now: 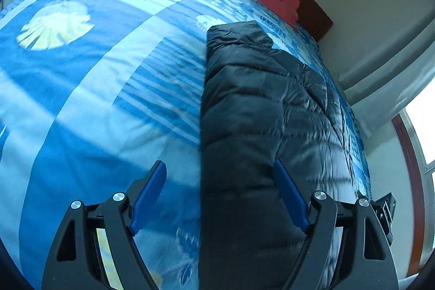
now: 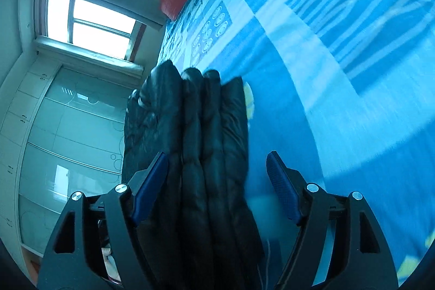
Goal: Fold large clothes
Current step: 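Release the jacket bundle and lift both grippers away from it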
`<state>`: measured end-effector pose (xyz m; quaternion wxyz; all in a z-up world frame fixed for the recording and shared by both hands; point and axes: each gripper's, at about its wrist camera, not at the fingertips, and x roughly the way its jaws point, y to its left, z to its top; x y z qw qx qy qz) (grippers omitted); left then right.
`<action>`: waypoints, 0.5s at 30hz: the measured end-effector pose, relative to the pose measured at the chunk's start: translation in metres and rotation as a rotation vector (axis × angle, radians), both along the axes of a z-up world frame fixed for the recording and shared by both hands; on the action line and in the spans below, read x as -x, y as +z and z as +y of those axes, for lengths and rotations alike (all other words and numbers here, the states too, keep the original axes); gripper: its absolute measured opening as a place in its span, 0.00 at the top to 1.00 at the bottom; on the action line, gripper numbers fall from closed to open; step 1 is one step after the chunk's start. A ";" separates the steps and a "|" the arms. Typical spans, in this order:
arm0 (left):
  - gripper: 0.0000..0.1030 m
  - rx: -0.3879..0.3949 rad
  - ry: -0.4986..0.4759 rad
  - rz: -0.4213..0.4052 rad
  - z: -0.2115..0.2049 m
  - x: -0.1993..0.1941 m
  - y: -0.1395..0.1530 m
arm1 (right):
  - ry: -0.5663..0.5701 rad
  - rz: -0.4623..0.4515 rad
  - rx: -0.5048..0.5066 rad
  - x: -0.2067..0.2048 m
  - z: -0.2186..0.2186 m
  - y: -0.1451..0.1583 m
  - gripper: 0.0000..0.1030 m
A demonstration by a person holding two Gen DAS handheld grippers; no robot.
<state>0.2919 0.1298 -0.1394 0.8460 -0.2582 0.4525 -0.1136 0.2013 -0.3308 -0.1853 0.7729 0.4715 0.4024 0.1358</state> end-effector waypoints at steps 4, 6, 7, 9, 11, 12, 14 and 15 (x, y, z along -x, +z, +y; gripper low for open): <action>0.23 -0.001 0.022 0.007 0.009 0.026 -0.002 | -0.037 0.023 -0.006 0.025 -0.002 -0.002 0.28; 0.23 -0.010 0.036 0.014 0.013 0.042 -0.002 | -0.060 0.034 0.001 0.039 -0.004 -0.003 0.28; 0.23 -0.018 0.041 0.012 0.015 0.051 -0.002 | -0.078 0.045 0.021 0.050 -0.004 -0.001 0.28; 0.23 -0.045 0.054 -0.001 0.017 0.068 0.000 | -0.111 0.054 0.061 0.067 -0.004 0.003 0.28; 0.23 -0.080 0.061 -0.016 0.018 0.081 0.004 | -0.133 0.065 0.096 0.078 -0.003 0.008 0.28; 0.23 -0.094 0.061 -0.024 0.017 0.088 0.005 | -0.145 0.072 0.118 0.086 -0.003 0.011 0.28; 0.23 -0.141 0.063 -0.035 0.014 0.105 0.010 | -0.167 0.090 0.205 0.101 0.000 0.019 0.28; 0.23 -0.164 0.064 -0.038 0.012 0.112 0.012 | -0.170 0.093 0.251 0.107 0.004 0.024 0.28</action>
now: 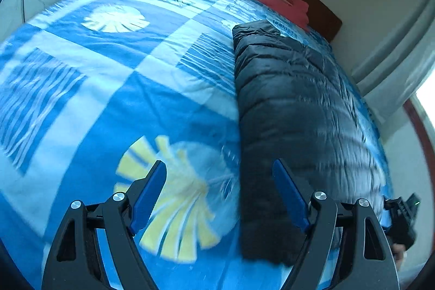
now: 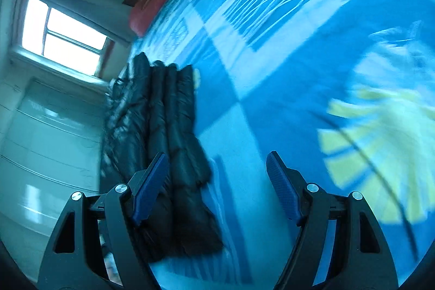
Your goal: Fold large clothes
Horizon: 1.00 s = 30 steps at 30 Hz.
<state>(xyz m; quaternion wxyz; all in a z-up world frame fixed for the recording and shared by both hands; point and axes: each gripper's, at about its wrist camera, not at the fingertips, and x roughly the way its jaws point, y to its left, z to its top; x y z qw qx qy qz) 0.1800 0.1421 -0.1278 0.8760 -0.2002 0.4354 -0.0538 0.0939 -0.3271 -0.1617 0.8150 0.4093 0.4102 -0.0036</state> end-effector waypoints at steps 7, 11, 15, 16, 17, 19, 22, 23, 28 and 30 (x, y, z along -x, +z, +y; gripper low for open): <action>0.23 -0.169 -0.001 -0.045 -0.025 0.041 0.018 | 0.005 0.042 0.343 0.044 0.038 0.032 0.23; 0.23 -0.246 -0.010 -0.092 -0.040 0.059 0.033 | 0.029 0.026 0.470 0.060 0.064 0.052 0.23; 0.23 -0.256 -0.009 -0.138 -0.049 0.073 0.048 | 0.060 -0.013 0.541 0.070 0.086 0.070 0.23; 0.23 -0.266 -0.007 -0.147 -0.052 0.076 0.051 | 0.075 -0.028 0.564 0.072 0.094 0.076 0.23; 0.23 -0.274 -0.007 -0.156 -0.056 0.081 0.054 | 0.090 -0.040 0.584 0.074 0.101 0.081 0.22; 0.23 -0.285 -0.015 -0.167 -0.061 0.086 0.059 | 0.112 -0.068 0.633 0.078 0.116 0.090 0.21; 0.23 -0.292 -0.018 -0.177 -0.067 0.094 0.065 | 0.138 -0.103 0.674 0.084 0.134 0.102 0.18; 0.23 -0.292 -0.018 -0.179 -0.068 0.096 0.067 | 0.144 -0.112 0.686 0.085 0.138 0.104 0.18; 0.23 -0.304 -0.019 -0.183 -0.074 0.103 0.072 | 0.168 -0.144 0.721 0.091 0.154 0.113 0.17; 0.23 -0.312 -0.019 -0.187 -0.076 0.106 0.073 | 0.172 -0.148 0.720 0.093 0.156 0.113 0.17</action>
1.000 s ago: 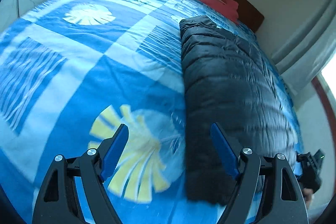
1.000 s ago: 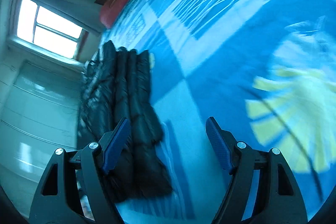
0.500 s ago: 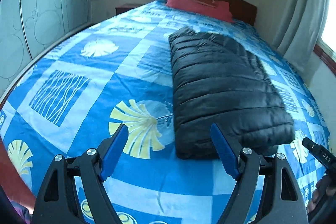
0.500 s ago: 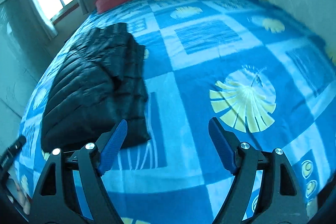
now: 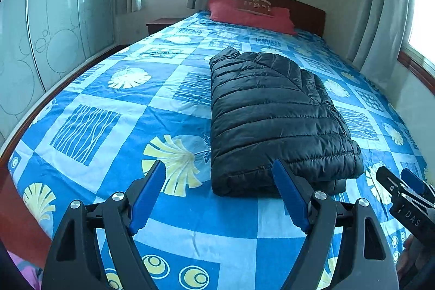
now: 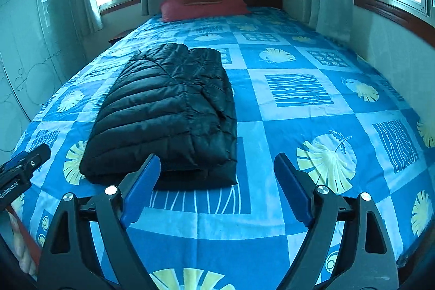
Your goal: Fold large clothes
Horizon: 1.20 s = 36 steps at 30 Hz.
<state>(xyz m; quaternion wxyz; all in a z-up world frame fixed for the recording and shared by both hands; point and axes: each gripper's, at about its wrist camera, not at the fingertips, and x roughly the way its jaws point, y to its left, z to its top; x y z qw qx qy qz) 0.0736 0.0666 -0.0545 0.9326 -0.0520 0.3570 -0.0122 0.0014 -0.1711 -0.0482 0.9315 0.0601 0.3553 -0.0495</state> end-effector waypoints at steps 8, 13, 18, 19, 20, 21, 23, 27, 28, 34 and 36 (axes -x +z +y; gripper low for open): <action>0.23 -0.002 -0.007 -0.022 -0.003 0.009 0.008 | 0.006 -0.018 -0.003 0.006 0.003 0.006 0.17; 0.22 -0.011 -0.011 -0.035 -0.007 0.013 0.013 | 0.012 -0.035 -0.003 0.010 0.006 0.012 0.17; 0.22 -0.010 -0.015 -0.051 -0.008 0.017 0.020 | 0.016 -0.051 -0.005 0.013 0.006 0.019 0.17; 0.22 -0.011 -0.015 -0.053 -0.009 0.018 0.020 | 0.018 -0.052 -0.007 0.013 0.006 0.020 0.17; 0.22 -0.012 -0.015 -0.055 -0.009 0.018 0.021 | 0.018 -0.054 -0.007 0.014 0.005 0.020 0.17; 0.22 -0.012 -0.014 -0.055 -0.009 0.018 0.022 | 0.018 -0.057 -0.006 0.014 0.006 0.021 0.17; 0.22 -0.010 -0.015 -0.057 -0.009 0.019 0.023 | 0.018 -0.059 -0.004 0.015 0.006 0.022 0.17; 0.22 -0.016 -0.019 -0.058 -0.011 0.020 0.024 | 0.019 -0.060 -0.005 0.016 0.007 0.023 0.17; 0.22 -0.013 -0.020 -0.057 -0.011 0.021 0.025 | 0.017 -0.061 -0.004 0.016 0.007 0.023 0.17; 0.22 -0.011 -0.021 -0.057 -0.013 0.021 0.025 | 0.016 -0.062 -0.004 0.017 0.007 0.024 0.17; 0.22 -0.010 -0.020 -0.055 -0.013 0.021 0.024 | 0.016 -0.063 -0.005 0.017 0.007 0.025 0.17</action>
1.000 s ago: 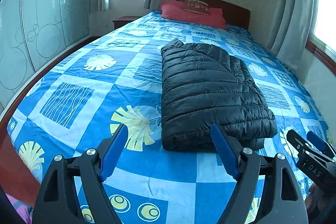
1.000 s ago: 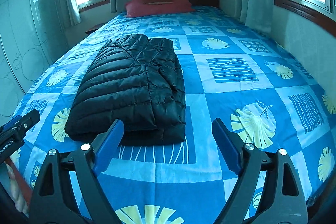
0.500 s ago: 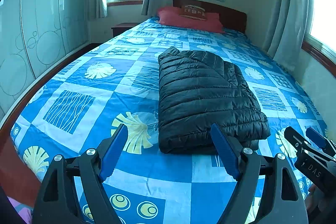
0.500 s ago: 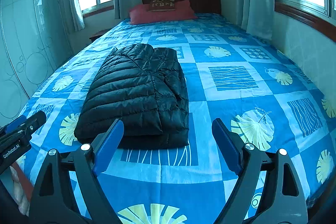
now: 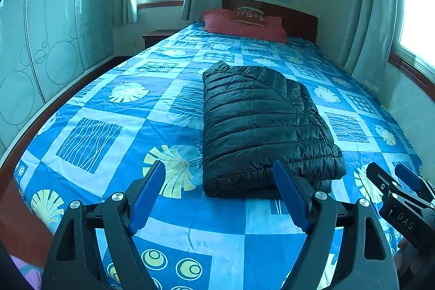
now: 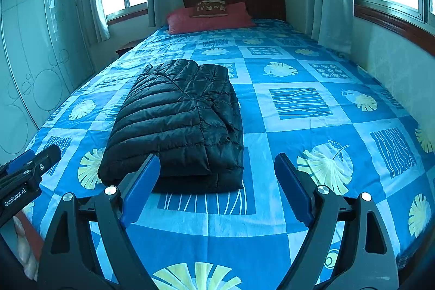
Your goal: Fold large clothes
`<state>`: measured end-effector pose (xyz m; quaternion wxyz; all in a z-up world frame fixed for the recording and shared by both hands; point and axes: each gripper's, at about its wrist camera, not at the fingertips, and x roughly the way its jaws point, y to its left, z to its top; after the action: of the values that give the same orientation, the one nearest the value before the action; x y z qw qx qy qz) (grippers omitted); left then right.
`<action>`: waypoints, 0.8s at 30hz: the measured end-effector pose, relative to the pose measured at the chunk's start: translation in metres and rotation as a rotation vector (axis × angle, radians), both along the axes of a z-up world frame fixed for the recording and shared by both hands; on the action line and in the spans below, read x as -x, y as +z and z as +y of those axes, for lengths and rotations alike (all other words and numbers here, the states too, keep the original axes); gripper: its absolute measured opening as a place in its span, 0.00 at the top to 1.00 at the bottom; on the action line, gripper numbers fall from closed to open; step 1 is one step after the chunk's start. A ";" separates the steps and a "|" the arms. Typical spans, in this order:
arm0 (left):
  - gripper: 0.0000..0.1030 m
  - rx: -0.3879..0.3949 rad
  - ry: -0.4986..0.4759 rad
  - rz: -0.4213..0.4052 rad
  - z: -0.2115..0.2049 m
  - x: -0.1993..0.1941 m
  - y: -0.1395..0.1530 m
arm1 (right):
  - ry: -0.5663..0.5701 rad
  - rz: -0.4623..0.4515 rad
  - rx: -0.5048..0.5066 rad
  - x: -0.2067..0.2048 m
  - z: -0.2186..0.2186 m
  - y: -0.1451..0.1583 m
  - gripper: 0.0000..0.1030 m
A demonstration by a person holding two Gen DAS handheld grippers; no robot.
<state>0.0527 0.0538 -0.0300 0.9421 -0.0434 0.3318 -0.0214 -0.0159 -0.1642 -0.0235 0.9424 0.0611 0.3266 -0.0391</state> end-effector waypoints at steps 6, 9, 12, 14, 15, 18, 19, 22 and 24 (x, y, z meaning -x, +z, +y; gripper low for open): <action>0.22 -0.003 0.001 -0.001 -0.001 0.000 0.001 | -0.001 -0.004 0.001 0.000 0.000 0.002 0.17; 0.22 -0.003 0.003 0.001 -0.001 0.000 0.001 | 0.000 0.000 -0.003 0.000 0.000 0.001 0.17; 0.22 -0.003 0.001 0.004 -0.001 0.000 0.000 | 0.002 0.003 -0.002 -0.001 0.000 0.001 0.17; 0.22 -0.001 0.001 0.006 -0.001 0.000 0.000 | 0.003 0.004 -0.002 -0.001 -0.001 0.000 0.17; 0.22 -0.001 0.000 0.006 -0.001 -0.001 0.000 | 0.003 0.004 -0.002 -0.001 -0.001 0.000 0.17; 0.22 0.005 -0.003 0.010 0.000 -0.002 0.000 | 0.002 0.004 -0.004 -0.001 0.000 0.000 0.17; 0.22 0.008 -0.004 0.011 0.000 -0.001 0.000 | 0.003 0.004 -0.004 -0.001 0.000 0.000 0.17; 0.22 0.008 -0.006 0.012 0.000 -0.003 -0.001 | 0.004 0.007 -0.004 -0.002 0.001 -0.002 0.17; 0.22 0.011 -0.008 0.009 0.000 -0.003 -0.002 | 0.006 0.007 -0.005 -0.002 0.002 -0.003 0.17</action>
<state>0.0561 0.0542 -0.0319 0.9402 -0.0474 0.3362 -0.0266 -0.0139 -0.1624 -0.0261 0.9413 0.0625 0.3300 -0.0356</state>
